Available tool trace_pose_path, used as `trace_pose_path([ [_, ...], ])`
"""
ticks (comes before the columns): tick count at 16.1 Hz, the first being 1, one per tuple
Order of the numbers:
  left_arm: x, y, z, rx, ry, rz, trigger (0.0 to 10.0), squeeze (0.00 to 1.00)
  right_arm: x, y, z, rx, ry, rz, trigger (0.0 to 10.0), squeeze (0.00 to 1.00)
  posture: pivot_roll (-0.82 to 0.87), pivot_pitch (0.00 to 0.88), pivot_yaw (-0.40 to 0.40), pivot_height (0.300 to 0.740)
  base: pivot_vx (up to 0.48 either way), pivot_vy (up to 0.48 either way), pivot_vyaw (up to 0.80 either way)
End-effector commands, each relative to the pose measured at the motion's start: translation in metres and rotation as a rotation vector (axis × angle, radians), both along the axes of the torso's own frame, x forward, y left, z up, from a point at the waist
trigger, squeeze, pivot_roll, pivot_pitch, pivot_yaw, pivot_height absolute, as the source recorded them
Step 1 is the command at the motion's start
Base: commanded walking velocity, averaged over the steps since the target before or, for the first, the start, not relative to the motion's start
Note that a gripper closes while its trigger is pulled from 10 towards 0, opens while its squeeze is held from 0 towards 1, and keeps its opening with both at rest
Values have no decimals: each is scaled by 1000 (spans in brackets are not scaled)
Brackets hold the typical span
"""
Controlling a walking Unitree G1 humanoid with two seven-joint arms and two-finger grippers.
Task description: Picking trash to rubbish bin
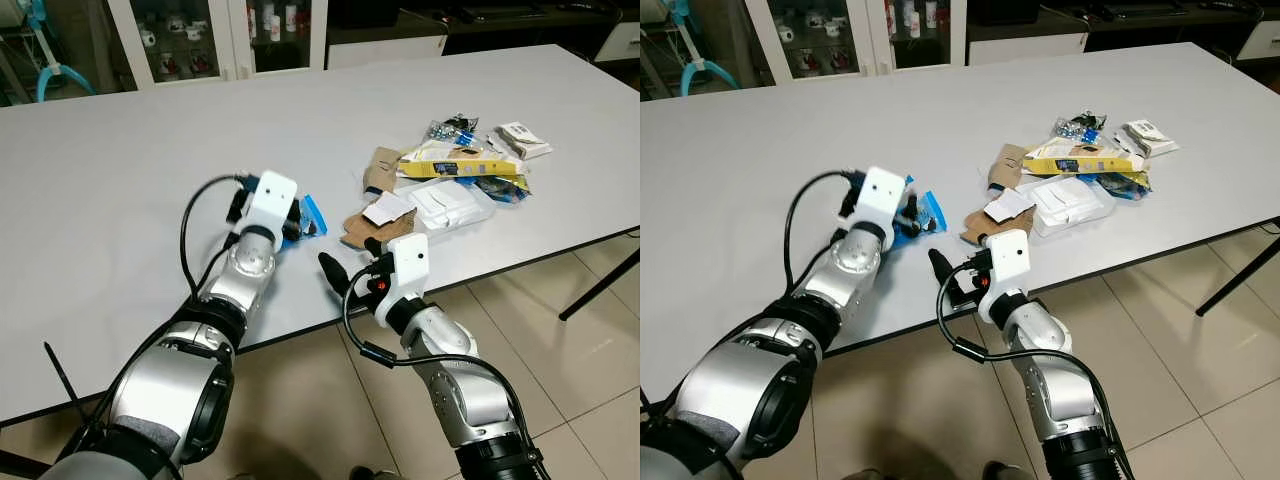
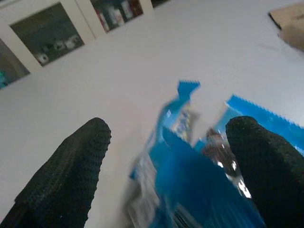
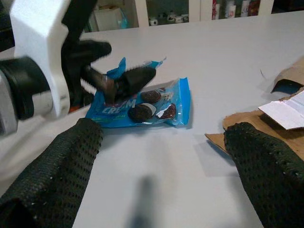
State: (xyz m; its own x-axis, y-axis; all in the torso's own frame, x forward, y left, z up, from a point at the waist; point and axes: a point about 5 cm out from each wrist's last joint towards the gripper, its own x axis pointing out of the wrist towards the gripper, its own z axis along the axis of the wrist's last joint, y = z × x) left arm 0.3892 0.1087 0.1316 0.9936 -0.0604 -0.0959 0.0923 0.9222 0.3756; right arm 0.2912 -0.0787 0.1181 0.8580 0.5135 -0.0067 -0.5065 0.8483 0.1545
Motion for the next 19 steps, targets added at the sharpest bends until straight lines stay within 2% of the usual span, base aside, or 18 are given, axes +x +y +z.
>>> trace_pose_path([
  [1, -2, -1, -6, 8, 35, -5, 10000, 0, 2, -2, 5, 7, -11, -4, 10000, 0, -55, 70, -14, 740, 0, 0, 0],
  [2, -4, -1, -13, 26, 67, 28, 10000, 0, 2, -3, 5, 4, -11, -9, 10000, 0, -59, 71, -14, 740, 0, 0, 0],
  [8, -4, 9, -15, 67, 75, 145, 10000, 0, 1, -5, 5, 5, -10, -7, 10000, 0, -60, 73, -20, 740, 0, 0, 0],
  [10, -6, 12, -19, 29, 109, 156, 10000, 0, 1, -4, 6, 6, -11, -5, 10000, 0, -60, 74, -19, 740, 0, 0, 0],
  [12, -7, 10, -24, -45, 150, 141, 9804, 0, 1, -4, 6, 5, -11, -5, 10000, 0, -61, 73, -20, 740, 0, 0, 0],
  [13, -9, 4, -29, -124, 196, 108, 0, 0, 1, -5, 6, 4, -10, -5, 10000, 0, -63, 75, -19, 740, 0, 0, 0],
  [16, -10, 0, -31, -215, 228, 115, 0, 0, 1, -4, 6, 6, -7, -2, 10000, 0, -64, 76, -20, 740, 0, 0, 0],
  [19, -9, -3, -29, -232, 226, 101, 0, 0, 1, -4, 5, 6, -5, -1, 10000, 0, -64, 76, -19, 740, 0, 0, 0],
])
